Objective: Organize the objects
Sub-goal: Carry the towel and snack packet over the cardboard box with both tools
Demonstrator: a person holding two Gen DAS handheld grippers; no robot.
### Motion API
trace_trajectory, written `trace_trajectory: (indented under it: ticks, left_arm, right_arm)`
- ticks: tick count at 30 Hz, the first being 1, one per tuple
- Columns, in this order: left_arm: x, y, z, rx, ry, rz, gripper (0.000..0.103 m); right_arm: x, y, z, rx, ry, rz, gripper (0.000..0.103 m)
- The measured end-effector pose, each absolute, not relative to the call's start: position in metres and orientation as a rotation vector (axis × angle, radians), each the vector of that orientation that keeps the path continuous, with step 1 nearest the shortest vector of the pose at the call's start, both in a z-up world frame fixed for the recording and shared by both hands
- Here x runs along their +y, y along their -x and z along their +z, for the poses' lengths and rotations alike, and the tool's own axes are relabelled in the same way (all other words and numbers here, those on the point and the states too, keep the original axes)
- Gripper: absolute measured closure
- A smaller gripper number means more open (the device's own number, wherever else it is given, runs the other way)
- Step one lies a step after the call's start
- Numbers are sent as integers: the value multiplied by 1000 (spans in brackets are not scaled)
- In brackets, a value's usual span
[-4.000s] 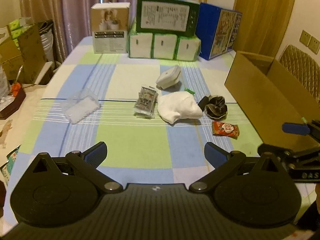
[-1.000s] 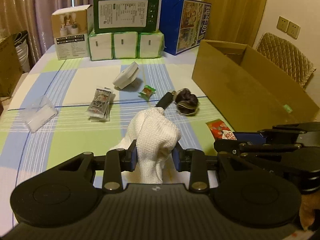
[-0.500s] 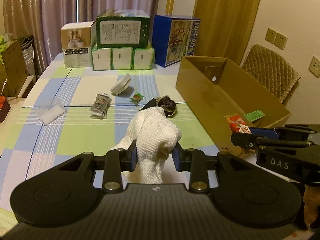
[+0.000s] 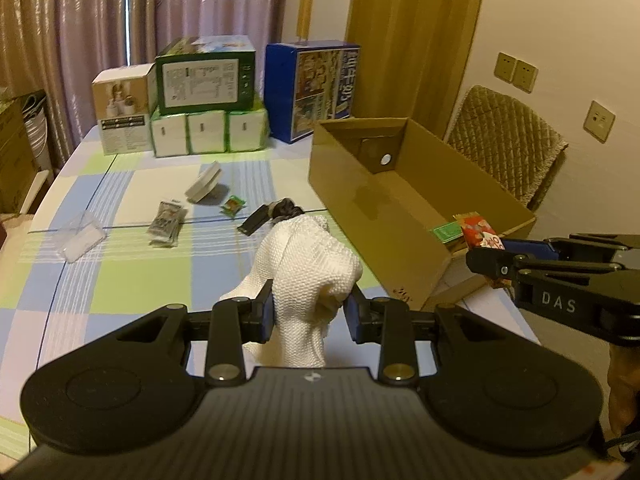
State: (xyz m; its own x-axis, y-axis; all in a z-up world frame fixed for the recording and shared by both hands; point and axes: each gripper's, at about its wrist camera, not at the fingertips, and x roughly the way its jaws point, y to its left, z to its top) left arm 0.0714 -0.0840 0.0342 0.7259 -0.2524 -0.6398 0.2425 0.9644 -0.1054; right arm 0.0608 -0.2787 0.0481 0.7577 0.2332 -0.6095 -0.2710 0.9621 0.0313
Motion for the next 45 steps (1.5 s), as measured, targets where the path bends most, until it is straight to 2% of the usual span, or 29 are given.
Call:
trace_trajectory:
  ticks: [18,45]
  left_arm:
    - [-129,-90,49,694,-4,-374,74]
    - [-220,-185,49,734,21,-510,73]
  right_arm:
    - [-337,-77,62,639,37,158,80]
    - [-398,-152,49,676,37,125,80]
